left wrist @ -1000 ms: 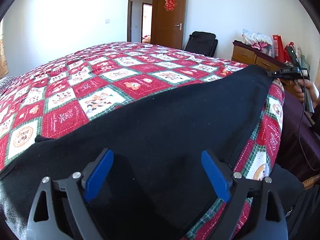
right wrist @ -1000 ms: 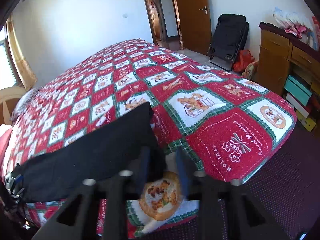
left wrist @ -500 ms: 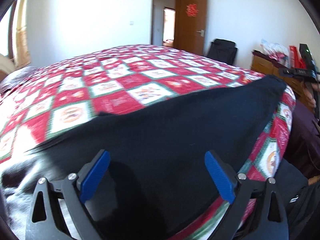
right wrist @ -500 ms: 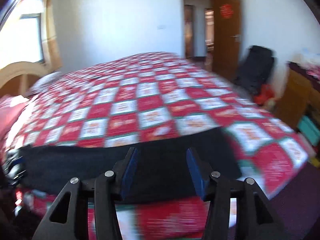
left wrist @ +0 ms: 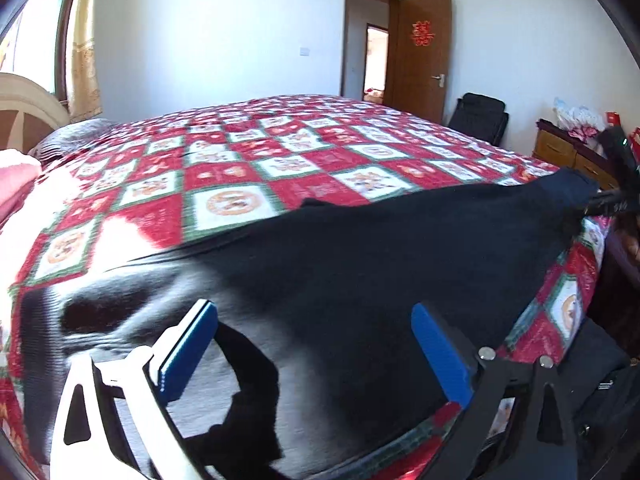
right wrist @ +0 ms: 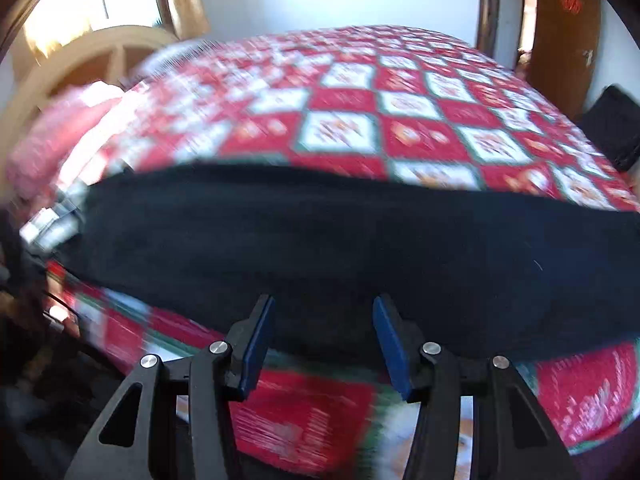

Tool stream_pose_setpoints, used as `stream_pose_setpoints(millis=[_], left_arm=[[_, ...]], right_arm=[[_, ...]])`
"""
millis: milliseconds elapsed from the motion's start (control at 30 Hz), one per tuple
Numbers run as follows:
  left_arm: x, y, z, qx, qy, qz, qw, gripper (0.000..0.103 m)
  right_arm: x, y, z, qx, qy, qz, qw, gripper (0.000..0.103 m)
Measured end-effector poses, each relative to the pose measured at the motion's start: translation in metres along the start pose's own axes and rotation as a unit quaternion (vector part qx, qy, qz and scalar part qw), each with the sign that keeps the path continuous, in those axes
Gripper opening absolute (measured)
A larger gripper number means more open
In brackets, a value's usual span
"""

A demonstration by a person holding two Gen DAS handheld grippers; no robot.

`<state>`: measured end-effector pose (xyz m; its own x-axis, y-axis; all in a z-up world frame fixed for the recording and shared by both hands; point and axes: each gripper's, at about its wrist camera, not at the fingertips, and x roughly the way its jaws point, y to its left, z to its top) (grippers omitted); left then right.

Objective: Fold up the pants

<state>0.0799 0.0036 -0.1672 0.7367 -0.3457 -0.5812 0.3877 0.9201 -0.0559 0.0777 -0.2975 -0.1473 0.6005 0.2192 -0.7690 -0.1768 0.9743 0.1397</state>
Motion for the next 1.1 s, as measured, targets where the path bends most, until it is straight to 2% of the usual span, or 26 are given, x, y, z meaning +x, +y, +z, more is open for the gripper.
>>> stream_pose_setpoints(millis=[67,133,300,433,533,700,733,800,867,900,933,1033,1100], left_arm=[[0.005,0.013,-0.006,-0.021,0.014,0.007,0.9997,0.102],[0.003,0.015,-0.01,-0.021,0.004,0.003,0.9998,0.102],[-0.007,0.023,-0.009,-0.025,-0.013,0.015,0.9995,0.102],[-0.019,0.049,-0.007,-0.054,-0.031,0.048,0.9969,0.102],[-0.02,0.067,-0.011,-0.08,-0.026,0.065,0.9943,0.102],[-0.02,0.078,-0.018,-0.093,-0.034,0.055,0.9935,0.102],[-0.021,0.077,-0.018,-0.09,-0.035,0.057,0.9937,0.102],[-0.023,0.075,-0.019,-0.088,-0.04,0.061,0.9935,0.102],[-0.026,0.079,-0.019,-0.094,-0.047,0.059,0.9927,0.102],[-0.027,0.081,-0.019,-0.098,-0.049,0.065,0.9919,0.102],[-0.029,0.084,-0.019,-0.1,-0.051,0.074,0.9909,0.102],[-0.036,0.097,-0.018,-0.12,-0.062,0.093,0.9866,0.103],[-0.032,0.107,-0.022,-0.136,-0.051,0.099,0.9844,0.103]], right_arm=[[0.007,0.02,0.023,-0.013,-0.013,0.027,0.999,0.053],[0.021,0.044,0.048,-0.013,-0.012,0.066,0.998,0.053],[0.081,0.112,0.104,-0.001,0.037,0.162,0.986,0.053],[0.126,0.166,0.127,-0.014,0.068,0.186,0.98,0.052],[0.157,0.191,0.137,0.008,0.1,0.206,0.973,0.05],[0.195,0.211,0.141,0.045,0.146,0.225,0.962,0.045],[0.199,0.213,0.138,0.051,0.157,0.234,0.958,0.039],[0.206,0.214,0.134,0.06,0.173,0.242,0.953,0.036],[0.21,0.211,0.134,0.076,0.173,0.242,0.952,0.025],[0.211,0.208,0.135,0.09,0.173,0.249,0.949,0.012],[0.21,0.205,0.136,0.102,0.168,0.255,0.947,0.006],[0.185,0.209,0.144,0.084,0.121,0.265,0.953,0.005],[0.175,0.214,0.15,0.071,0.095,0.256,0.959,0.004]])
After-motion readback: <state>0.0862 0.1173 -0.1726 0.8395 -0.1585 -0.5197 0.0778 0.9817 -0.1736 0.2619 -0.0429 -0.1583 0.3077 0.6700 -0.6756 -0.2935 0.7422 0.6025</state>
